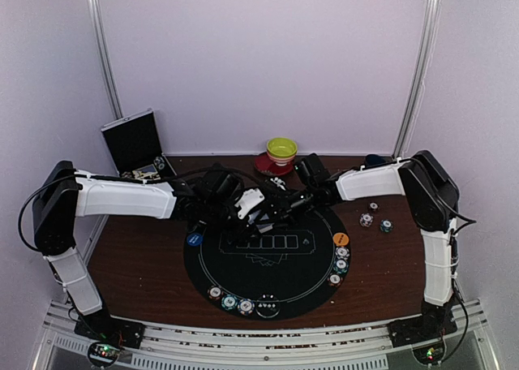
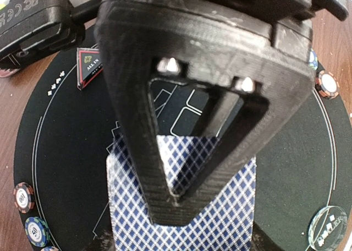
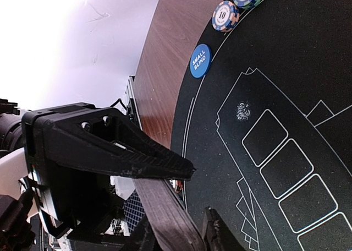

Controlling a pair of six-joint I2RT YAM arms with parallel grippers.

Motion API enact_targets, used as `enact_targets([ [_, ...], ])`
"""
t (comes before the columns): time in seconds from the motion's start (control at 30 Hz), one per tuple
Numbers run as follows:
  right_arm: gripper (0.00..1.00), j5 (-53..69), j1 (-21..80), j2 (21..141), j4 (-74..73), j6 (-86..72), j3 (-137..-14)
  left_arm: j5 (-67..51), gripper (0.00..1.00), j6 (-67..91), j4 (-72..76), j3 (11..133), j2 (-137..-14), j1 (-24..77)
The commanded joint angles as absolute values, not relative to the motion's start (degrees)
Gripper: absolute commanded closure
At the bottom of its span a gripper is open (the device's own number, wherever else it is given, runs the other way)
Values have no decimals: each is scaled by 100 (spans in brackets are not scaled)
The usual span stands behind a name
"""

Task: Distribute texas hold em gaming equipment
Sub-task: Pick up the poker card from the face-down deck piles.

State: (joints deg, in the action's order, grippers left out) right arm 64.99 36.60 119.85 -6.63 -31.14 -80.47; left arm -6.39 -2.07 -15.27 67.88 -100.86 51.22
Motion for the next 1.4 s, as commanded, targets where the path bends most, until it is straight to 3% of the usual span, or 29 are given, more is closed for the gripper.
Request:
enact_targets([
  [0.0,72,6379,3496,11993,-826,-2967,-8106,-638,42,-271,-1103,6760,-9733,5157],
  [0.67,69,6663,3272,11588,-1653,-2456,-8427,-505,42,-219,-1199,6794,-9912,5159],
  [0.97,77,6731,3190,11567,-1771,-2390,-8427,-500,42,-227,-1238,6820,-9978,5157],
  [1.37,79,7093,3290,11598,-1434,-2678,-8350,-498,42,-226,-1257,6855,-10028,5160],
])
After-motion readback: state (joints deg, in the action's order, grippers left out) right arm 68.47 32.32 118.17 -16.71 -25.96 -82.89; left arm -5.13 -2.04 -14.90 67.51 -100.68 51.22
